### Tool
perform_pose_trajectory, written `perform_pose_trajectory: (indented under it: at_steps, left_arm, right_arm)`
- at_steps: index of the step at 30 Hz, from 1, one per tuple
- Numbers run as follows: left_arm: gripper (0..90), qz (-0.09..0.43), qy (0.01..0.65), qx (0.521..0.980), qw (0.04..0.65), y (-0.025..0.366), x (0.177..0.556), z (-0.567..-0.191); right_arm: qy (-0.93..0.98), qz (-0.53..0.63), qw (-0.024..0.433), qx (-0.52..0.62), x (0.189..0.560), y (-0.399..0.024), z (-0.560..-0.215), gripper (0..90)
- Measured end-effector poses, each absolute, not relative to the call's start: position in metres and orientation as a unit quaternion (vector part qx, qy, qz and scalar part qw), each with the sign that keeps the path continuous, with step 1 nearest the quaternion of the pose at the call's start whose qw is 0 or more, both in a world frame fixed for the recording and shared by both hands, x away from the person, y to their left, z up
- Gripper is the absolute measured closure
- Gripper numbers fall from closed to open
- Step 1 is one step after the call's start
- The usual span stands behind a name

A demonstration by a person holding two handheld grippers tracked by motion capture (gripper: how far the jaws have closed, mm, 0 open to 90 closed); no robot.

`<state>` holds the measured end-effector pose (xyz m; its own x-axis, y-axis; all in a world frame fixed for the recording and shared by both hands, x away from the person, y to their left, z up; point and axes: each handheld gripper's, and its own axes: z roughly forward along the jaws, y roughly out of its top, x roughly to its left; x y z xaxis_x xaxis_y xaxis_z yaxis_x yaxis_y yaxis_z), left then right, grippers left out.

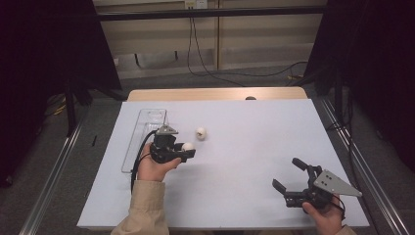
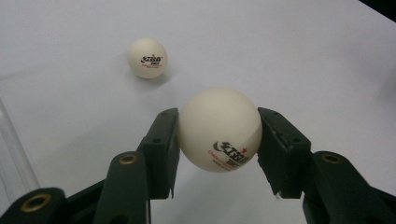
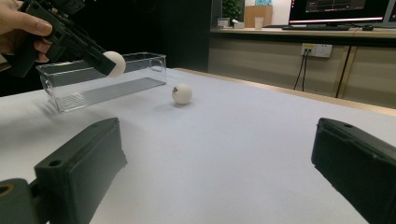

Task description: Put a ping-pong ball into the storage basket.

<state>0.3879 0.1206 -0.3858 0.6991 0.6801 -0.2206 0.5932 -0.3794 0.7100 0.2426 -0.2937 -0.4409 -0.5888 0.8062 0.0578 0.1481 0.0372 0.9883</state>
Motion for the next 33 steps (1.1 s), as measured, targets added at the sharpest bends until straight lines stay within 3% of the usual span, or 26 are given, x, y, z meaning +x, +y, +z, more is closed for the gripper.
perform_pose_trajectory:
  at_steps: [33]
  left_arm:
    - [51.1,0.063,0.4,0.819,0.407,0.134,0.389,-0.382]
  right_arm:
    - [0.665,0.594,0.277,0.359,0.243,-0.294,-0.441,1.6]
